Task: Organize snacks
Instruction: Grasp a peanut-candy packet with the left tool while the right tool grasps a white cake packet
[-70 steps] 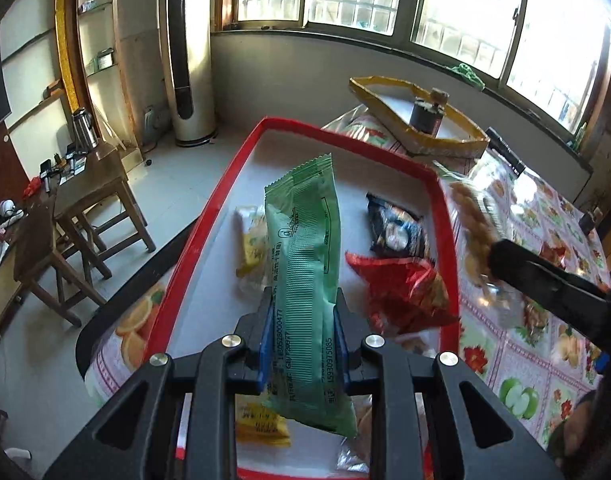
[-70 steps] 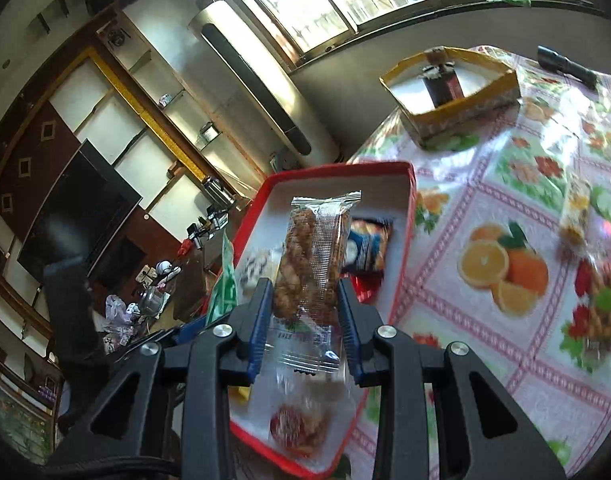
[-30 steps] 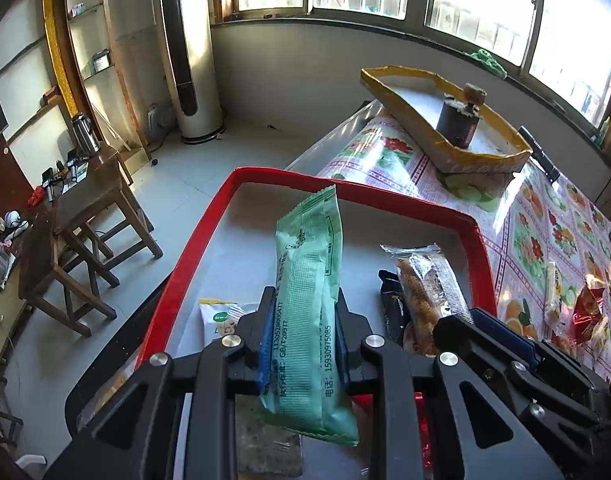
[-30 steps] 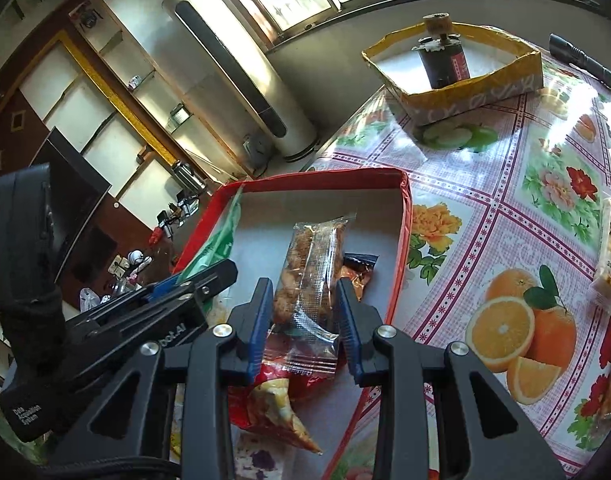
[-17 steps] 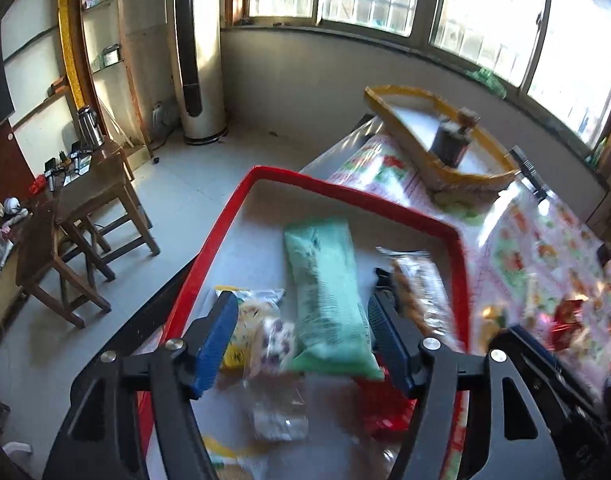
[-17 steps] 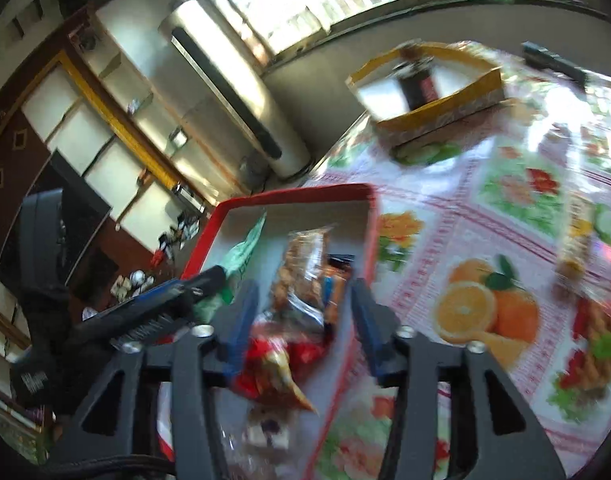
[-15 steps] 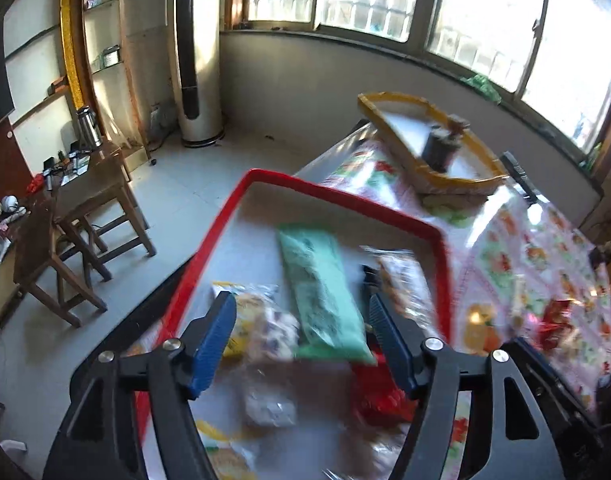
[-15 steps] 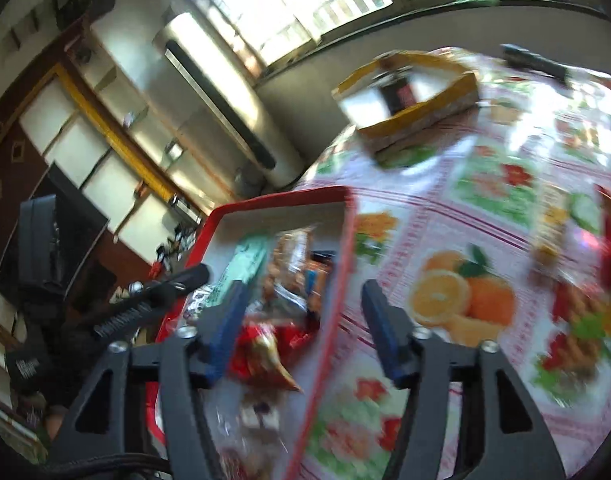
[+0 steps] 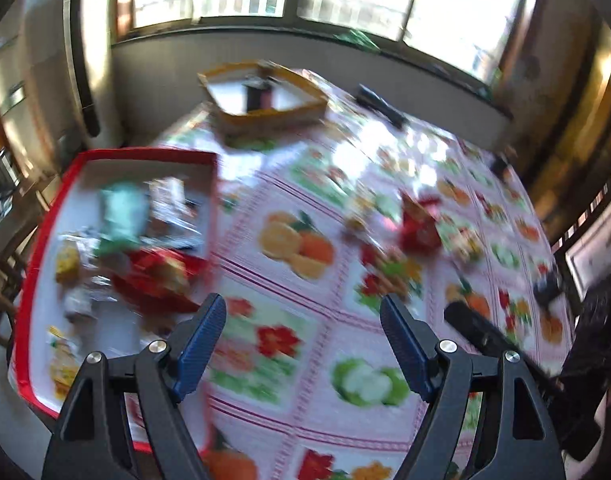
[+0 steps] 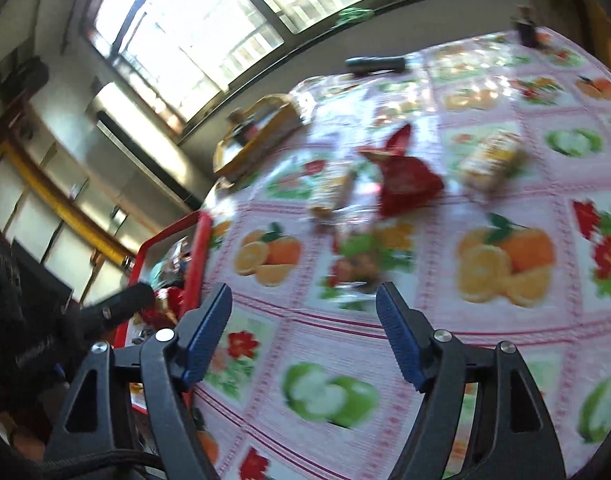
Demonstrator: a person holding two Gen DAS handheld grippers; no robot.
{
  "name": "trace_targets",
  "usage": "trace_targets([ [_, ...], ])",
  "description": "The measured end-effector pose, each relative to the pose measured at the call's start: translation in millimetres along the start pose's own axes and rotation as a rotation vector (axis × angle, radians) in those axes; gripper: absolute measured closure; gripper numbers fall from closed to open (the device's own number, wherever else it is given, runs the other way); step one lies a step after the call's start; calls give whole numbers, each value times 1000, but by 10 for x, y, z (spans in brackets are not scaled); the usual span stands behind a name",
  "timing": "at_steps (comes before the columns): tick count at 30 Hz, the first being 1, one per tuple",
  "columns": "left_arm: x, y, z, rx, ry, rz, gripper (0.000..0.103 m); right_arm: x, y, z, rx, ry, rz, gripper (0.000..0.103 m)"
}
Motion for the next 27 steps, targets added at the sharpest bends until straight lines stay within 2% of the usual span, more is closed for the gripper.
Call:
trace_targets([
  [4, 167, -237, 143, -4, 61, 58, 23, -35, -368, -116, 34, -12, 76, 27],
  [9, 263, -370, 216, -17, 88, 92, 23, -81, -774, -246, 64, -47, 162, 27],
  [16, 327, -400, 507, -42, 133, 95, 23, -107, -1020, -200, 82, -47, 188, 27],
  [22, 172, -396, 869, -23, 157, 73, 24, -379, -1135, 55, 148, -34, 181, 27],
  [27, -15, -317, 1124, -13, 169, 19, 24, -634, -1167, 494, 258, 20, 156, 27],
])
Point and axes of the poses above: each gripper's, at about its wrist camera, not at the fingertips, and z roughly the way its jaws point, y to its left, x to its underside, the point moved 10 cm from there along z, roughly the way its jaws point, and after that the axes turned 14 degrees about x, right-handed, at the moved point
